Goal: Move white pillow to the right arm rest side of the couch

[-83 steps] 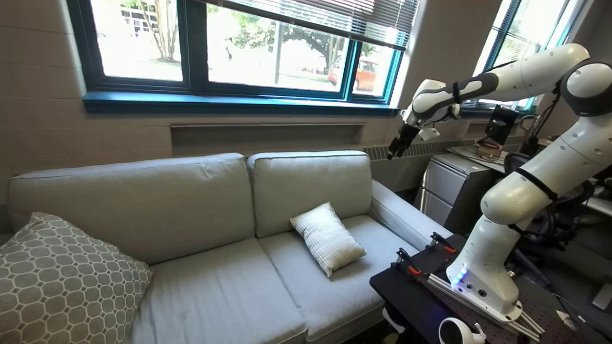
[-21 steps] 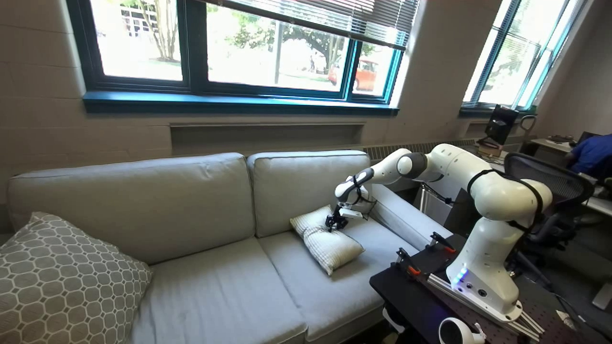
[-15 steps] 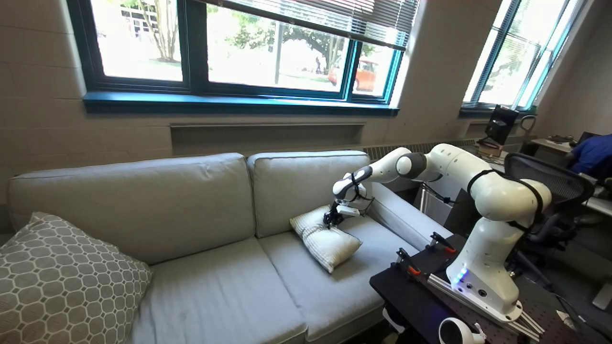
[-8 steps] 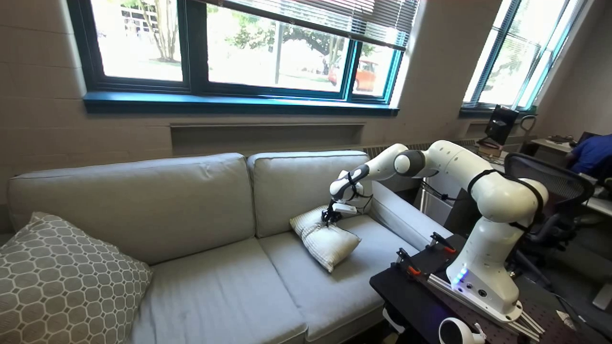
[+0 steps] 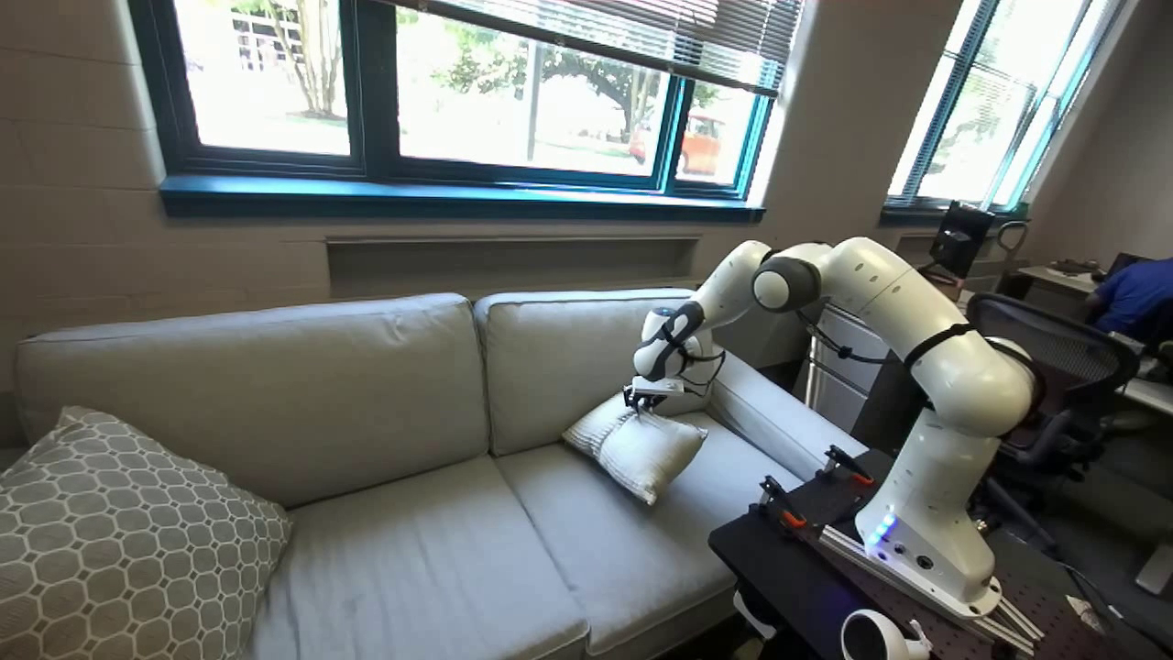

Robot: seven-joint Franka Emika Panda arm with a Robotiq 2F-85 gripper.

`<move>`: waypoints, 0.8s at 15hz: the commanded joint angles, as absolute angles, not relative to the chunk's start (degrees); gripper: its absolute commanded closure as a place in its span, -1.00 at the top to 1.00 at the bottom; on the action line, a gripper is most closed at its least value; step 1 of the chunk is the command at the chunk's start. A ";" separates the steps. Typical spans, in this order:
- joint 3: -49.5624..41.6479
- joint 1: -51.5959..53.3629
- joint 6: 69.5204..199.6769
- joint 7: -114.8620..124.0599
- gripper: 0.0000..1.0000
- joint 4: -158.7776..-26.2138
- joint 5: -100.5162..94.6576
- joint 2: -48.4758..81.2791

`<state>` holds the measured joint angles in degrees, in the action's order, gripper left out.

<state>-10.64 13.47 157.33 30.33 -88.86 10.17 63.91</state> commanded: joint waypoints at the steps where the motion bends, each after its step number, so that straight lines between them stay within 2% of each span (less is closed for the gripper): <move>1: -20.29 22.71 162.10 41.69 -0.95 -102.75 9.24 54.56; 9: -43.99 43.99 164.24 59.76 -0.95 -126.97 3.11 43.51; 12: -49.38 47.14 164.97 58.54 -0.95 -131.70 1.06 41.79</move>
